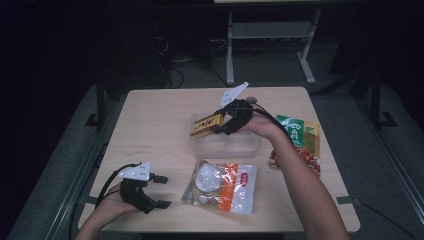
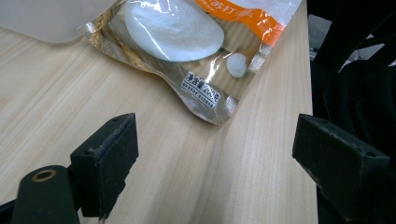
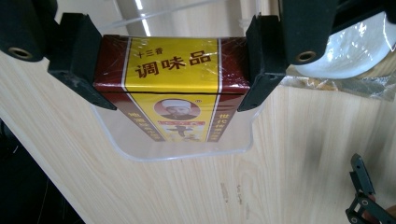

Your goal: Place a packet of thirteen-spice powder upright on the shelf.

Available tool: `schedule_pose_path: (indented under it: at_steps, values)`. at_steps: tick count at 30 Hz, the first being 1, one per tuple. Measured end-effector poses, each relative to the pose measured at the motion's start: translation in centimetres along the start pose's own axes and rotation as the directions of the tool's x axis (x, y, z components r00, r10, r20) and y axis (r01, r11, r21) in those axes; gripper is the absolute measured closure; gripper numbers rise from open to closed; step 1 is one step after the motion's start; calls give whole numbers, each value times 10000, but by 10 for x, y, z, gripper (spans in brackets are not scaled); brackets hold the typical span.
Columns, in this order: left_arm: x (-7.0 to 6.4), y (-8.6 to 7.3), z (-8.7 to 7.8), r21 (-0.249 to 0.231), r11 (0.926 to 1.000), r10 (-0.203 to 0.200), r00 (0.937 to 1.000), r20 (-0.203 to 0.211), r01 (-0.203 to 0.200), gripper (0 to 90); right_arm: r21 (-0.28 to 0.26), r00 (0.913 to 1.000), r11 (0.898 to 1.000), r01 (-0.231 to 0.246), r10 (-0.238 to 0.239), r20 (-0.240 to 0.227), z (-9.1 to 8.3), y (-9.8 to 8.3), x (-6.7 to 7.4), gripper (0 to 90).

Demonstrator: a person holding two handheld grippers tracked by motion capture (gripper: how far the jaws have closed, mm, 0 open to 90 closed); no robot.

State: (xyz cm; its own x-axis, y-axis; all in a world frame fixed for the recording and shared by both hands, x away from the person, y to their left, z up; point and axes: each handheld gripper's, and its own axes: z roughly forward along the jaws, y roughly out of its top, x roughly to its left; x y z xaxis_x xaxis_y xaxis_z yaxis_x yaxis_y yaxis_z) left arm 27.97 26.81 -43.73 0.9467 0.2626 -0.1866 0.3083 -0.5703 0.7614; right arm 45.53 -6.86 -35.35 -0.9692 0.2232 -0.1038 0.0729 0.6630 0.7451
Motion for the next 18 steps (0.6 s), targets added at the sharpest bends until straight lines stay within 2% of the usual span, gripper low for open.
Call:
schedule_pose_path:
  at_steps: [2, 4, 6, 9, 10, 17, 18]
  values:
    - [0, 0, 0, -10, 10000, 25, 10000, 2, -25, 138, -27, 9999, 9999, -137, 137, -8, 1, 1, 1, 315]
    - [0, 0, 0, -17, 10000, 13, 10000, 1, -13, 138, -90, 10000, 10000, -41, 41, -2, 2, 2, 0, 315]
    - [0, 0, 0, -12, 10000, -7, 10000, 40, 7, 138, -131, 9997, 9997, -225, 224, -33, 2, 3, 1, 315]
    - [0, 0, 0, -34, 10000, -54, 10000, 77, 55, 138, -167, 10000, 9998, -58, 57, -31, 4, 4, -1, 315]
    - [0, 0, 0, -34, 10000, -54, 10000, 77, 55, 138, -161, 9998, 9996, -215, 214, -51, 4, 5, 0, 315]
    - [0, 0, -1, -40, 10000, -59, 10000, 72, 59, 138, -277, 9999, 9996, -104, 104, 2, 7, 7, -1, 315]
    - [0, 0, -1, -56, 10000, -34, 10000, 82, 34, 138, -340, 9998, 9992, -215, 214, -23, 8, 9, 0, 315]
